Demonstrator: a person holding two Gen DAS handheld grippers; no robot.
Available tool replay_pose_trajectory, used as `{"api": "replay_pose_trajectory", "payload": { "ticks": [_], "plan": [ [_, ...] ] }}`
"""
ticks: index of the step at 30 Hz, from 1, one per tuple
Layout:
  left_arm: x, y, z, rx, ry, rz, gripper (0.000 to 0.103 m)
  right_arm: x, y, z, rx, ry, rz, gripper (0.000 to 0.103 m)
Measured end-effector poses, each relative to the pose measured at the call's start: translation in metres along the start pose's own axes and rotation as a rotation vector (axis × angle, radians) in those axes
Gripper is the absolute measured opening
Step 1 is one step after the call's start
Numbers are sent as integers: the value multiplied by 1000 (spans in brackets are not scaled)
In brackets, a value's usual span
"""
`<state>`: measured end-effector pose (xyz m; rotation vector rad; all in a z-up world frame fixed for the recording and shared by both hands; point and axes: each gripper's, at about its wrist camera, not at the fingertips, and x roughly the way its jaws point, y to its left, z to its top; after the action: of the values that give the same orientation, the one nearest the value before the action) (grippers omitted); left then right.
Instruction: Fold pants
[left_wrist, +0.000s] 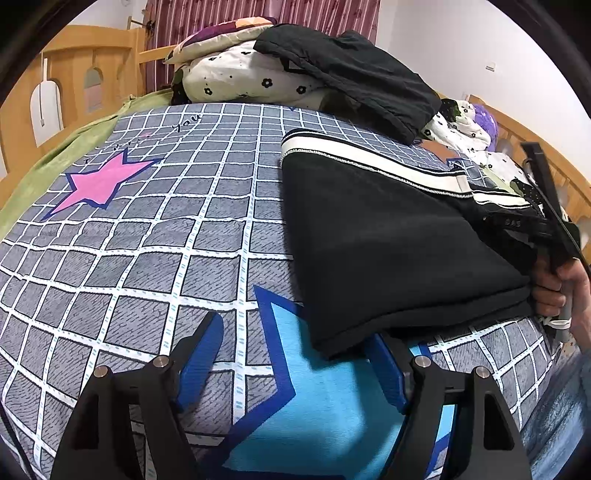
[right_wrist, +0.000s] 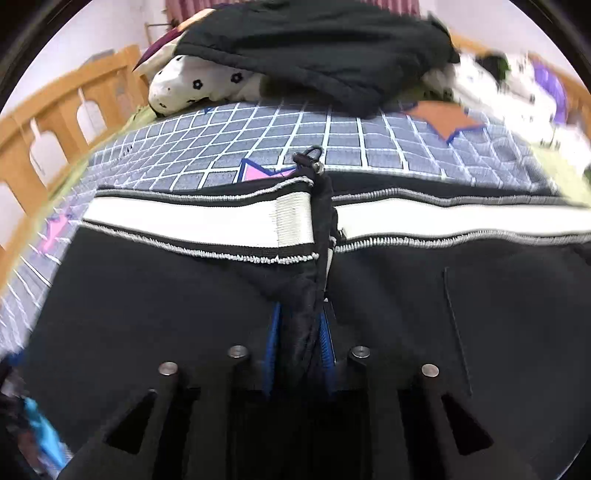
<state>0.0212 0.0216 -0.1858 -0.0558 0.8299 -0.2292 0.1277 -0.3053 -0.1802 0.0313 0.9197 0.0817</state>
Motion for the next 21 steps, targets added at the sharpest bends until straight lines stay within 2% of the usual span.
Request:
{"api": "replay_pose_trajectory", "payload": {
  "ticks": [2, 6, 9, 11, 14, 18, 21],
  "plan": [
    [-4, 1, 0, -4, 5, -12, 75, -12, 0, 1, 11, -3, -10, 39],
    [-18, -3, -4, 32, -6, -23, 75, -59, -5, -14, 64, -79, 16, 44],
    [-33, -9, -6, 77, -50, -17, 75, -87, 7, -36, -15, -108, -8, 44],
    [-38, -11, -5, 80, -53, -17, 75, -93, 15, -49, -57, -110, -41, 44],
    [-44, -12, -3, 79, -67, -14, 75, -85, 16, -70, -46, -58, -106, 44],
    [-55, -17, 0, 87, -97, -16, 75, -89, 14, -83, -30, -58, -118, 48],
    [-65, -18, 3, 73, -147, -12, 75, -98, 2, -87, 48, -54, -94, 50]
  ]
}}
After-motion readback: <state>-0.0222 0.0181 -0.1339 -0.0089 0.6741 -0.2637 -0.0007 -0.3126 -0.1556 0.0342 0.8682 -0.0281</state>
